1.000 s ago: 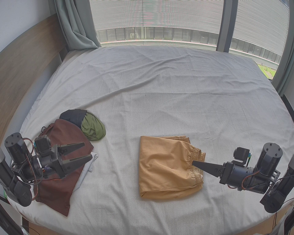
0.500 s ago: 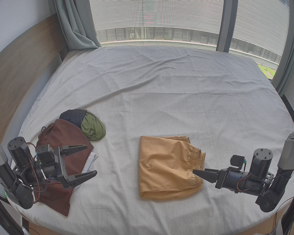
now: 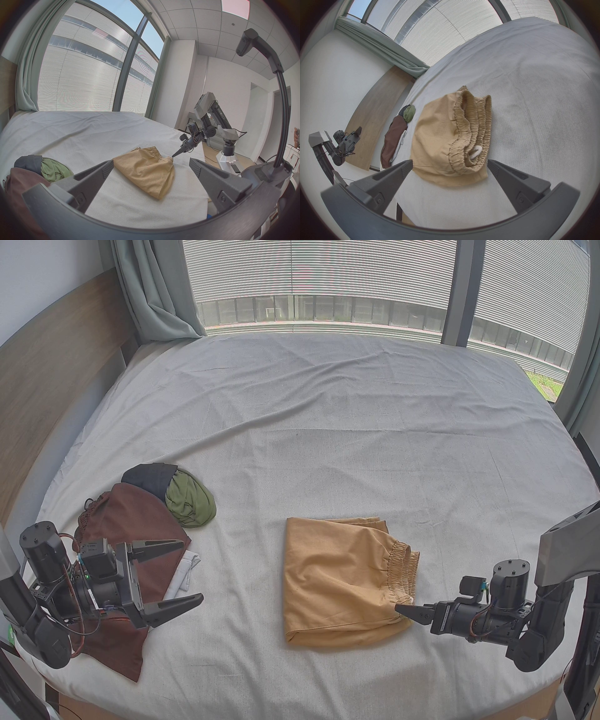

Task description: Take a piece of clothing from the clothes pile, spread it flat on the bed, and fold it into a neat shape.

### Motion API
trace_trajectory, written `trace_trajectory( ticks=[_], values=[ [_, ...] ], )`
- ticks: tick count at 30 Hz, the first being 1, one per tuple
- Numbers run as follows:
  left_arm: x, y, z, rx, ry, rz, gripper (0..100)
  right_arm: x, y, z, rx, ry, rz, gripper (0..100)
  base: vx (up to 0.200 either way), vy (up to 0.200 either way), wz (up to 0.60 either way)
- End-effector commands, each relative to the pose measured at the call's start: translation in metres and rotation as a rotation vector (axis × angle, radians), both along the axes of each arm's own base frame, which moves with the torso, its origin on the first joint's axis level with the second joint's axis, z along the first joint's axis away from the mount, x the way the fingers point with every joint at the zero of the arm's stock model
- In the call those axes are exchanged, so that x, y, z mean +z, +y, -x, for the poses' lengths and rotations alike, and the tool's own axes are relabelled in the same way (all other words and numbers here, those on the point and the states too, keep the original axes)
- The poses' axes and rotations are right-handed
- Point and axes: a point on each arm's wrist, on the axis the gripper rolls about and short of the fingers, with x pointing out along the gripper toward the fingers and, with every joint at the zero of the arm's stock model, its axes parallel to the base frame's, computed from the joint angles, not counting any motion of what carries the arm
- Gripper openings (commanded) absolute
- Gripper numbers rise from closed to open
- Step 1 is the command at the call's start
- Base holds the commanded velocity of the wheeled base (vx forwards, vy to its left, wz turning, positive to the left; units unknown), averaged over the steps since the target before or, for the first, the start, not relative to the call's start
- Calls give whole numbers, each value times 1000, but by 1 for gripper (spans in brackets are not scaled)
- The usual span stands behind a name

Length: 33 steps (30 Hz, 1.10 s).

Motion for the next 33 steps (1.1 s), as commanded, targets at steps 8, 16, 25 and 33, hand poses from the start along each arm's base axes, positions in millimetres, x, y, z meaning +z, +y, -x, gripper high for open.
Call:
trace_trajectory(
  ticks=[8,16,25,33],
  values=[
    [-1,1,-2,4,2,-1,100,-45,5,-21,-44,129,-22,100,0,0,0],
    [-1,1,-1,4,1,-1,100,-46,15,-33,-77,156,-116,100,0,0,0],
    [-2,1,-1,4,5,-1,100,-51,33,-42,-69,176,-183,100,0,0,0],
    [-2,1,-1,3,10,-1,100,-51,33,-42,-72,173,-182,100,0,0,0]
  ],
)
